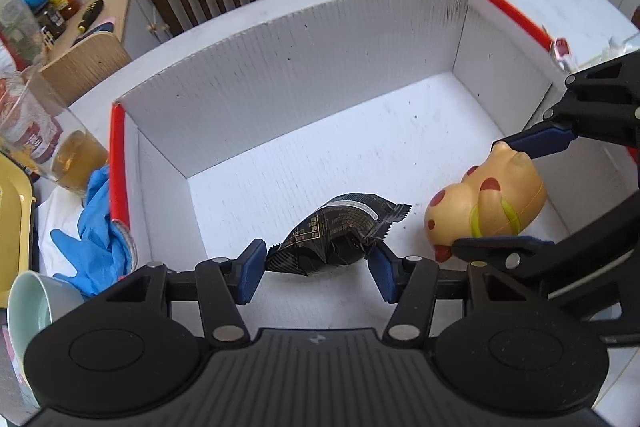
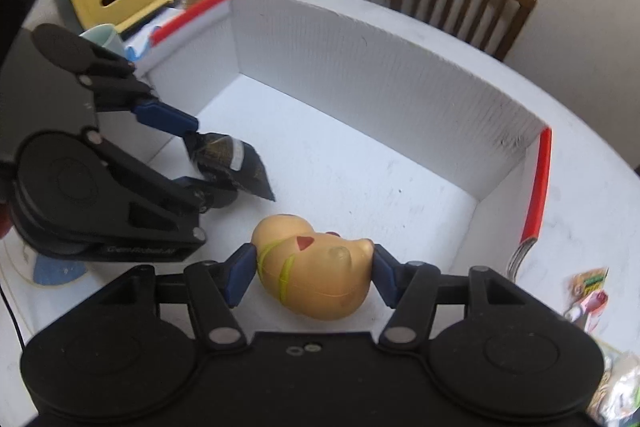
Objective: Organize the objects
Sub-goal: 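Carry the packet and yellow toy into the red shoebox with both tools, then open both tools to drop the packet and toy in the box, then move both tools back over the remaining items on the plate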
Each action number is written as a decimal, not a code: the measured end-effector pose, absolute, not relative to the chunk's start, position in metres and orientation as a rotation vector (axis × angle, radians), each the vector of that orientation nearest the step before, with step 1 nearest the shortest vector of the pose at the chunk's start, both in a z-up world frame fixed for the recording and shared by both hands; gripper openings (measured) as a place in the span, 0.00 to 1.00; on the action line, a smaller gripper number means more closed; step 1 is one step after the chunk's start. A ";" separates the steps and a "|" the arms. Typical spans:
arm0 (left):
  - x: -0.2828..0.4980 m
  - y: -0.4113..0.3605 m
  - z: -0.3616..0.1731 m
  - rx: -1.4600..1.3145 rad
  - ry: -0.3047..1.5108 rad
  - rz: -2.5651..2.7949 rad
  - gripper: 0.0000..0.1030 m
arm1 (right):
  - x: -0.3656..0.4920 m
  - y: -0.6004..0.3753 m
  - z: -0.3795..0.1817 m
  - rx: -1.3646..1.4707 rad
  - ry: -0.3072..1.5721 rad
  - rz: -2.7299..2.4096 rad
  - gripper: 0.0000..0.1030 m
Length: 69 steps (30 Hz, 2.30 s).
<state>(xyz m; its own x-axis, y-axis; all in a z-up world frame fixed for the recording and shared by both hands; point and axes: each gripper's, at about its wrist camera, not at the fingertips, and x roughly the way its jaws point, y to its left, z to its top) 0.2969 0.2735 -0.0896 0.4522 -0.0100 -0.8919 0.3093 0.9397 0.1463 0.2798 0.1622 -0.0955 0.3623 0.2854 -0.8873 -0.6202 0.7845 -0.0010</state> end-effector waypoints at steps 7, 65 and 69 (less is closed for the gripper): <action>0.311 0.272 -0.093 0.324 1.155 -0.201 0.54 | 0.286 0.160 -0.108 -0.350 1.115 0.578 0.59; 0.158 0.175 0.020 0.108 0.735 -0.152 0.74 | 0.158 -0.012 0.027 -0.115 0.708 0.614 0.80; 0.145 0.143 0.016 0.097 0.731 -0.135 0.75 | 0.148 -0.048 0.026 -0.085 0.697 0.607 0.84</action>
